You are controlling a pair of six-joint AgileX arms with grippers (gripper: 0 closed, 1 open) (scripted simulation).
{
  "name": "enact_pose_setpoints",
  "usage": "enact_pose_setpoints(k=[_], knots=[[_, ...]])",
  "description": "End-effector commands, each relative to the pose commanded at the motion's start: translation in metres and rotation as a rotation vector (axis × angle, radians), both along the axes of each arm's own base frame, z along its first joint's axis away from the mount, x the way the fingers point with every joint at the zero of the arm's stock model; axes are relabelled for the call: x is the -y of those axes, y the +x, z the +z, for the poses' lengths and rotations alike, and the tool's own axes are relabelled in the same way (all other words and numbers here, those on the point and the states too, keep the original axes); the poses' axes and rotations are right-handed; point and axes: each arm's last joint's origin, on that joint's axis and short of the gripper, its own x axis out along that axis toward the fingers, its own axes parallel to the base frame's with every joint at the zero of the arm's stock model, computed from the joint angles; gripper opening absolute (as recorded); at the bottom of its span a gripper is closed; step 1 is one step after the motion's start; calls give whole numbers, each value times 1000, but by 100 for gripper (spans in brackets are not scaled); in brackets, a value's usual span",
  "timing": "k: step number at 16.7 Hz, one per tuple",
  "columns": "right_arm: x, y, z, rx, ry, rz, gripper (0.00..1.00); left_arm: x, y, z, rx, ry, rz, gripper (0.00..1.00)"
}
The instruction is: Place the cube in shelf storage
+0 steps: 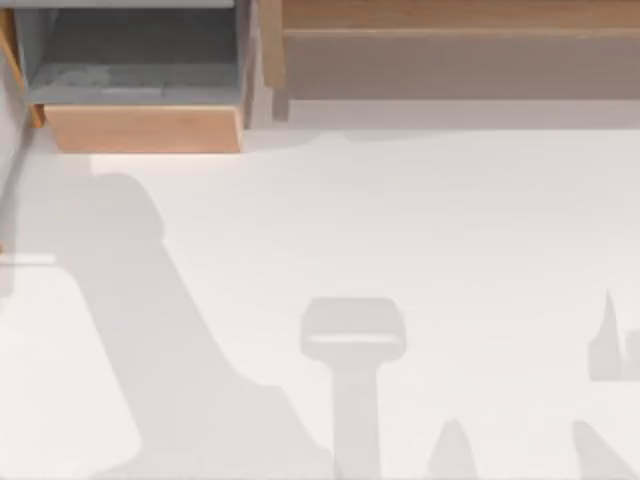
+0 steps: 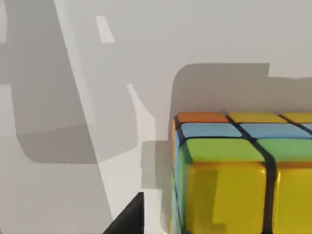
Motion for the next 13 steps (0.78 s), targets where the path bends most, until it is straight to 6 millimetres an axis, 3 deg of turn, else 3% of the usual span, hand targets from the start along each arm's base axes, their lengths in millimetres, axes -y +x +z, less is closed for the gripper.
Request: enact_pose_setpoints(k=[8,13], knots=[[0,0,0,0,0,0,100,0,0,0,0,0,0,2],[0,0,0,0,0,0,100,0,0,0,0,0,0,0]])
